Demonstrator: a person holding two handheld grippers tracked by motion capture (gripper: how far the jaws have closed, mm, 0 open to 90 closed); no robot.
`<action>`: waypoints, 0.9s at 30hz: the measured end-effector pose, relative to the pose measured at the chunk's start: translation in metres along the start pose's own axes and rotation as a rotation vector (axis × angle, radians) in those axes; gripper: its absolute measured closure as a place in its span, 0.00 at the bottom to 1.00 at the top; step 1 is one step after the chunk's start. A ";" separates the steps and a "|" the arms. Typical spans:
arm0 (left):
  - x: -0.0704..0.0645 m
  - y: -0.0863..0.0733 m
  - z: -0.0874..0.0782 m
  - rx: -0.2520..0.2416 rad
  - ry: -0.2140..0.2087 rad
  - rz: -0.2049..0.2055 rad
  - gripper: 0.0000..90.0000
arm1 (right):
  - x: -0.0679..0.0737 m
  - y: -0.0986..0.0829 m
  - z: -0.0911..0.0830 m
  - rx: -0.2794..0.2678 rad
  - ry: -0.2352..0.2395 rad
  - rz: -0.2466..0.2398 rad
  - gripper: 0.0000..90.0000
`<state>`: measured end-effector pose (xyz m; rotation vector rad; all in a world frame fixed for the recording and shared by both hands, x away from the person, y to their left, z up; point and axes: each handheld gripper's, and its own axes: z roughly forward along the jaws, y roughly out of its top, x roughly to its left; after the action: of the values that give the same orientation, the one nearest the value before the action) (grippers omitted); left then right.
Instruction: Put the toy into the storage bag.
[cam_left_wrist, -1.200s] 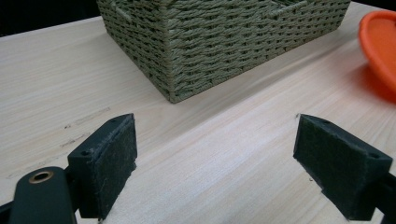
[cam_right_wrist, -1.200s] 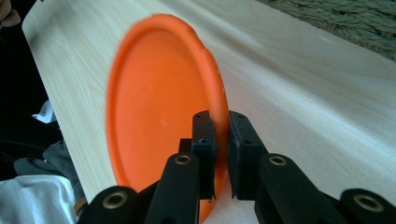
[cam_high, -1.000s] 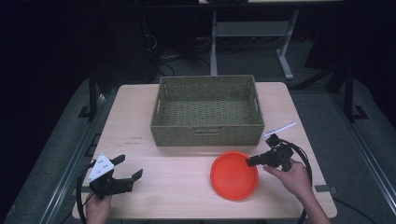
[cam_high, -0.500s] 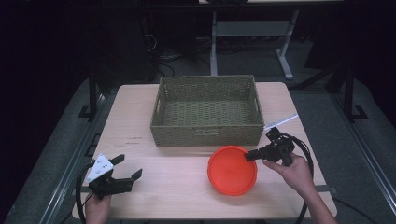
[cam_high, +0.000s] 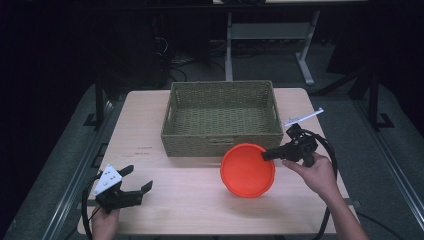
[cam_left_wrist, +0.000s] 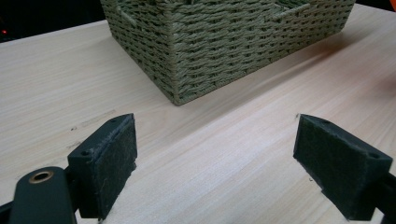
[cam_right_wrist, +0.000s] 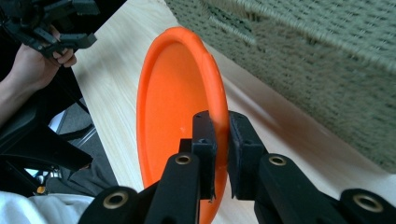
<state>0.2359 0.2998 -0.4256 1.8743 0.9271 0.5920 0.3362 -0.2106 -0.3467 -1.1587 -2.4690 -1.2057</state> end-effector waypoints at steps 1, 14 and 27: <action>0.000 0.000 0.000 0.000 0.000 0.002 0.14 | 0.000 0.001 -0.001 0.000 -0.001 0.001 0.92; 0.001 -0.001 0.000 -0.002 0.004 -0.007 0.14 | 0.002 0.018 -0.006 -0.015 0.007 -0.010 0.91; 0.002 0.000 -0.001 -0.008 0.005 -0.011 0.14 | 0.007 0.044 -0.015 -0.034 0.010 -0.026 0.91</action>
<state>0.2368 0.3022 -0.4256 1.8604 0.9365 0.5927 0.3601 -0.2008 -0.3073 -1.1296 -2.4731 -1.2613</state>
